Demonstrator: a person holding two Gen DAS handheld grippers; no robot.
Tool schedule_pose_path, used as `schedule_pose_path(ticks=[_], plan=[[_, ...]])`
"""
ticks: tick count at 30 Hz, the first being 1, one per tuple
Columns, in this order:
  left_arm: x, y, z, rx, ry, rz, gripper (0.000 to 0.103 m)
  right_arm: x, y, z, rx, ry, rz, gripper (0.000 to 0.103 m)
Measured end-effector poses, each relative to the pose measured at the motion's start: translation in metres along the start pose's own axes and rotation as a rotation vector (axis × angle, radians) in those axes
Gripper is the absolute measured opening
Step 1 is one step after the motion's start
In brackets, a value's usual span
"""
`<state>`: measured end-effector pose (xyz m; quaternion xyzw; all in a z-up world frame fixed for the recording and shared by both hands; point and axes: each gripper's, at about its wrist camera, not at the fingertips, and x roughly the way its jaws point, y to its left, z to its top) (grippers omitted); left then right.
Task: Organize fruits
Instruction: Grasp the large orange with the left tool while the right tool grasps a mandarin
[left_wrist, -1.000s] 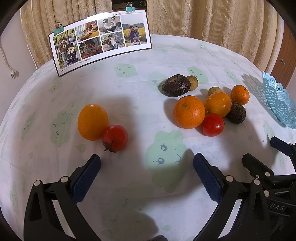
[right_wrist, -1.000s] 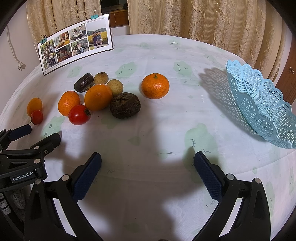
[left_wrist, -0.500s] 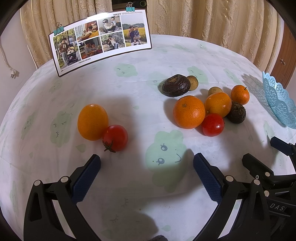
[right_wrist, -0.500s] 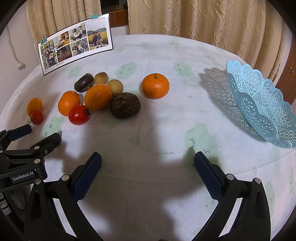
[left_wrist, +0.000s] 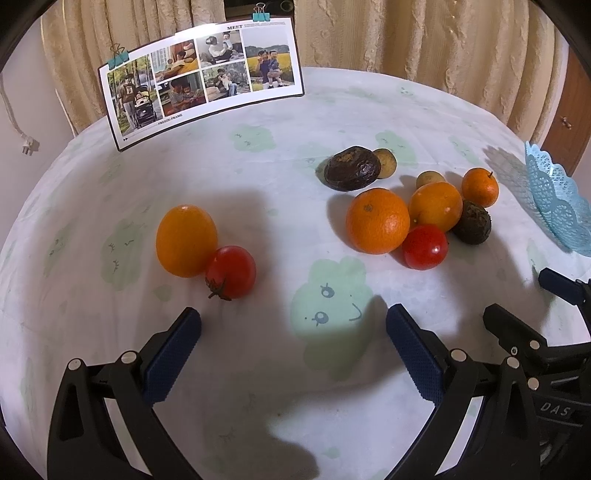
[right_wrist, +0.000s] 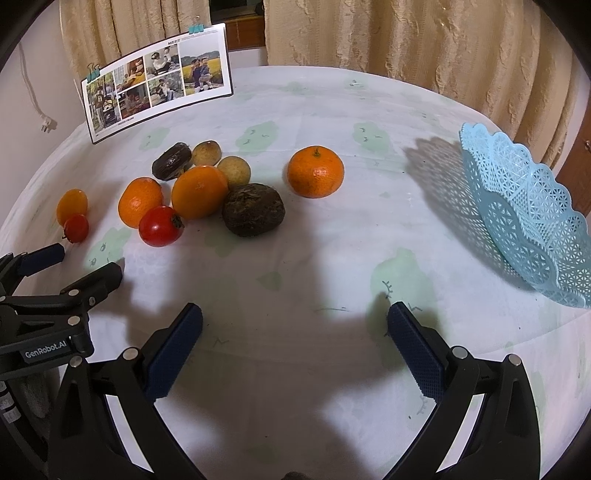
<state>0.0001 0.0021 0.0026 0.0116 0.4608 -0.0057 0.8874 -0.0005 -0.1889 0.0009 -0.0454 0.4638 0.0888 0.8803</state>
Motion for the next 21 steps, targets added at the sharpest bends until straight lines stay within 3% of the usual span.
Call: schedule_pose_path(ticks=[7, 10, 15, 21], plan=[[-0.003, 0.002, -0.001, 0.037, -0.004, -0.048, 0.098, 0.001, 0.0, 0.0, 0.002, 0.0, 0.001, 0.101], [-0.014, 0.009, -0.004, 0.046, -0.045, -0.053, 0.098, -0.004, -0.003, -0.001, 0.03, -0.014, 0.044, 0.101], [-0.035, 0.036, -0.005, 0.009, -0.112, -0.057, 0.098, -0.023, -0.006, 0.002, 0.06, -0.099, 0.054, 0.101], [-0.043, 0.065, -0.013, -0.023, -0.109, -0.087, 0.098, -0.037, -0.006, 0.005, 0.069, -0.165, 0.08, 0.101]])
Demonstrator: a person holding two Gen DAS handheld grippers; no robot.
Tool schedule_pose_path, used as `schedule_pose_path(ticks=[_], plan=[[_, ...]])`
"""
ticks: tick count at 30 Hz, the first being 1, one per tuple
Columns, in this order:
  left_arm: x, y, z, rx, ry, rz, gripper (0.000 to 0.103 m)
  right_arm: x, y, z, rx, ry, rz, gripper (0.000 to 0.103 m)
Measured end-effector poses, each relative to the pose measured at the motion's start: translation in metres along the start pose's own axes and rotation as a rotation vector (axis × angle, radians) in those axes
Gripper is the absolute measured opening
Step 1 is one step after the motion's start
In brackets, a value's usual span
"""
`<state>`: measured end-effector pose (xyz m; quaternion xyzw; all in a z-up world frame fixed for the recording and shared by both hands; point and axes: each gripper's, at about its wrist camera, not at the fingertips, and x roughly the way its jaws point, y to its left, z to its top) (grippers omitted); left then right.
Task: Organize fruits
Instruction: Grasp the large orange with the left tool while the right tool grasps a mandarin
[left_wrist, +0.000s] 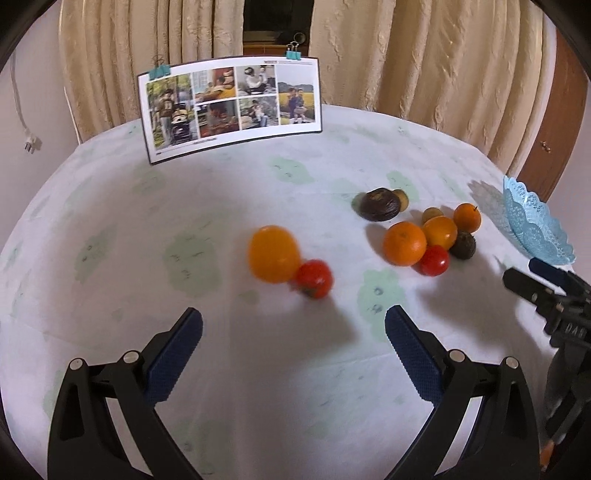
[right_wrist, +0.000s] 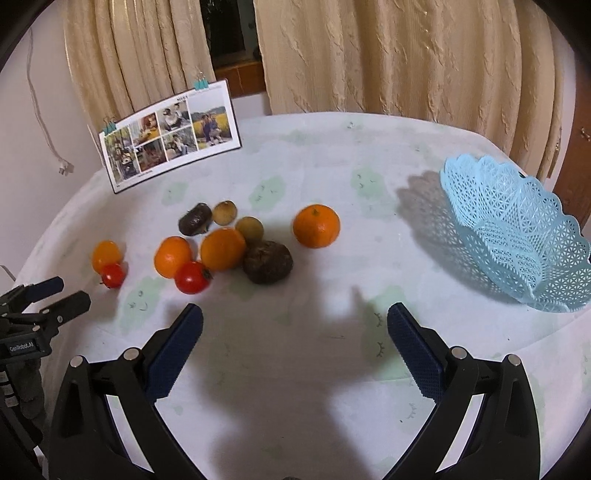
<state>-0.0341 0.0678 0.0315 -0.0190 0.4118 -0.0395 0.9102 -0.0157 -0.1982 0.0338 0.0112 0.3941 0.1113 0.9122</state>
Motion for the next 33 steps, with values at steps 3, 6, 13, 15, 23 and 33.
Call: schedule_pose_path(ticks=[3, 6, 13, 15, 23, 33], plan=[[0.006, 0.005, -0.001, -0.005, 0.002, 0.019, 0.098, 0.004, 0.004, 0.001, -0.002, -0.002, 0.01, 0.101], [0.013, 0.014, 0.005, -0.037, 0.008, -0.022, 0.091, 0.007, 0.006, 0.002, -0.003, 0.005, 0.013, 0.101], [0.028, 0.033, 0.028, -0.117, 0.041, -0.078, 0.075, 0.01, 0.001, 0.001, 0.033, 0.011, 0.005, 0.101], [0.033, 0.035, 0.035, -0.14, 0.051, -0.09, 0.069, 0.012, -0.002, 0.002, 0.05, 0.012, 0.003, 0.101], [0.052, 0.033, 0.045, -0.194, 0.103, -0.134, 0.047, 0.016, -0.018, 0.017, 0.097, -0.005, -0.005, 0.101], [0.055, 0.037, 0.044, -0.199, 0.092, -0.144, 0.037, 0.042, -0.033, 0.055, 0.175, 0.009, 0.006, 0.086]])
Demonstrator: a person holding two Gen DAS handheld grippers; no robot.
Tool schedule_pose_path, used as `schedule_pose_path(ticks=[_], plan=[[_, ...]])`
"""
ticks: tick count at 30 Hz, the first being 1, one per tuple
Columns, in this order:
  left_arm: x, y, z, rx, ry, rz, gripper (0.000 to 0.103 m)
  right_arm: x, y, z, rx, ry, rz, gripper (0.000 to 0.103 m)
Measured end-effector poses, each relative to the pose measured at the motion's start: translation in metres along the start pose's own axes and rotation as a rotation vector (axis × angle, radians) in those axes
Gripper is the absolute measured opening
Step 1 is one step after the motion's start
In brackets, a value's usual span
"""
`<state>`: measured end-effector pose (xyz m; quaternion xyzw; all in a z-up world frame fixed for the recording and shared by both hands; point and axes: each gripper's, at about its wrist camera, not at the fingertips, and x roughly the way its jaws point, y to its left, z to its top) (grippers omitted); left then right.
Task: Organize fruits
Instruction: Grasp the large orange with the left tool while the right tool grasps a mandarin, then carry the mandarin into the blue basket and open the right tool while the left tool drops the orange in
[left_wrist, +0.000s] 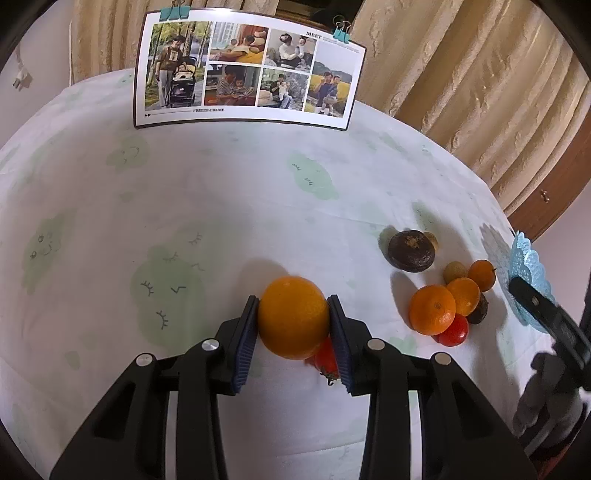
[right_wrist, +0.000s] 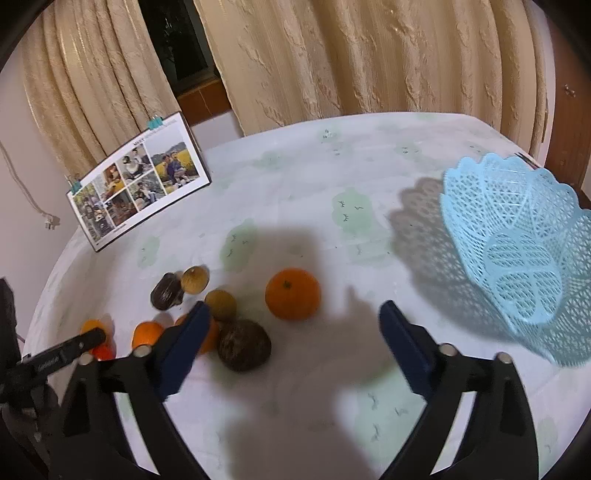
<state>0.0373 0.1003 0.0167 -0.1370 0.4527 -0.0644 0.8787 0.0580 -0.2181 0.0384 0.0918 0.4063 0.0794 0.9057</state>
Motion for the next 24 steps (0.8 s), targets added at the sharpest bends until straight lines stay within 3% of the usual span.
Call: schedule_pose_path(ticks=[6, 15, 24], plan=[[-0.002, 0.002, 0.0, -0.001, -0.006, -0.013, 0.037, 0.028, 0.002, 0.011, 0.002, 0.046, -0.033, 0.065], [-0.009, -0.004, 0.0, 0.022, -0.036, -0.025, 0.037, 0.045, 0.009, 0.009, -0.025, 0.079, -0.034, 0.043], [-0.019, -0.005, 0.003, 0.023, -0.064, -0.028, 0.037, 0.016, 0.018, 0.011, -0.061, -0.007, -0.048, 0.041]])
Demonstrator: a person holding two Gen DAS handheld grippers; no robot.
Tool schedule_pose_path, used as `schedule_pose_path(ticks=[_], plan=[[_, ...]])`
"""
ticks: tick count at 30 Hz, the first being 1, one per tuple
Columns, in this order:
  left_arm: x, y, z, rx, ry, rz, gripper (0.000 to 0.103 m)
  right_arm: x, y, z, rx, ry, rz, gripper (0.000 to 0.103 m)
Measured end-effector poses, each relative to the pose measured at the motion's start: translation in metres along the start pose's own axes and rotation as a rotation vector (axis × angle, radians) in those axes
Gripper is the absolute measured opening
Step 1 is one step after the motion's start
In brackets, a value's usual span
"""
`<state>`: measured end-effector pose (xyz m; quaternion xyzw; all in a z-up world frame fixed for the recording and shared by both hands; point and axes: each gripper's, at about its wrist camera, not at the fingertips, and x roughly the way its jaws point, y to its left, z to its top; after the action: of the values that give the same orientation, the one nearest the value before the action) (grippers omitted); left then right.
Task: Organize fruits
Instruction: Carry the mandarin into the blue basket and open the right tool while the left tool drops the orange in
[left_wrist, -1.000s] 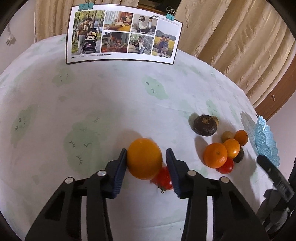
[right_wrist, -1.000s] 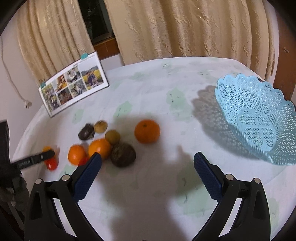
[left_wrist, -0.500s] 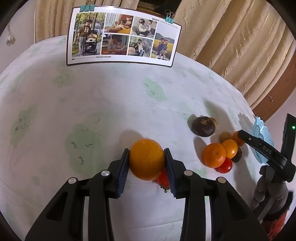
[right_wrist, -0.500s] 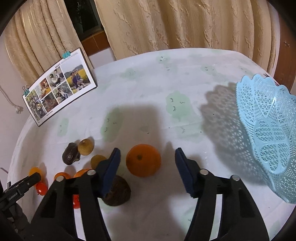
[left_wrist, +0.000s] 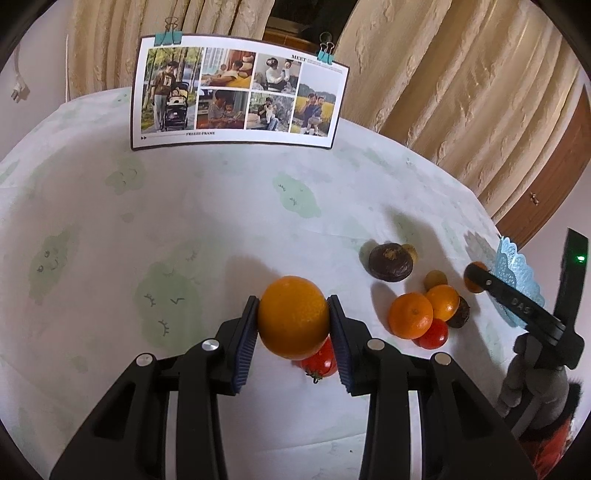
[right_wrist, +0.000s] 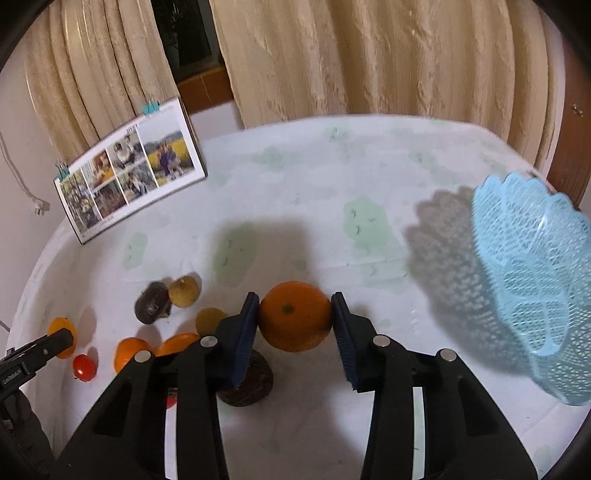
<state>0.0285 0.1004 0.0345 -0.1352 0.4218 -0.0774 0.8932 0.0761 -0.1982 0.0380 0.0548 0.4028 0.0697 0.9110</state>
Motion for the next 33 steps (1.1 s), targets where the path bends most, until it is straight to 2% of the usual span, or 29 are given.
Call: schedule_pose_path(ticks=[5, 10, 17, 25, 28, 33], plan=[[-0.006, -0.003, 0.0, 0.007, -0.014, 0.006, 0.037, -0.031, -0.016, 0.006, 0.027, -0.092, -0.044, 0.041], [-0.01, -0.008, 0.001, 0.013, -0.024, 0.011, 0.037, -0.06, -0.06, 0.008, 0.12, -0.155, -0.121, 0.041], [-0.011, -0.027, -0.001, 0.045, -0.022, 0.003, 0.037, -0.08, -0.123, -0.003, 0.225, -0.17, -0.216, 0.041], [-0.016, -0.063, -0.002, 0.106, -0.03, -0.012, 0.037, -0.078, -0.154, -0.016, 0.272, -0.151, -0.248, 0.042], [-0.017, -0.08, -0.001, 0.134, -0.034, -0.02, 0.037, -0.082, -0.16, -0.019, 0.279, -0.17, -0.257, 0.058], [-0.016, -0.114, 0.001, 0.189, -0.039, -0.039, 0.037, -0.09, -0.168, -0.022, 0.28, -0.217, -0.302, 0.06]])
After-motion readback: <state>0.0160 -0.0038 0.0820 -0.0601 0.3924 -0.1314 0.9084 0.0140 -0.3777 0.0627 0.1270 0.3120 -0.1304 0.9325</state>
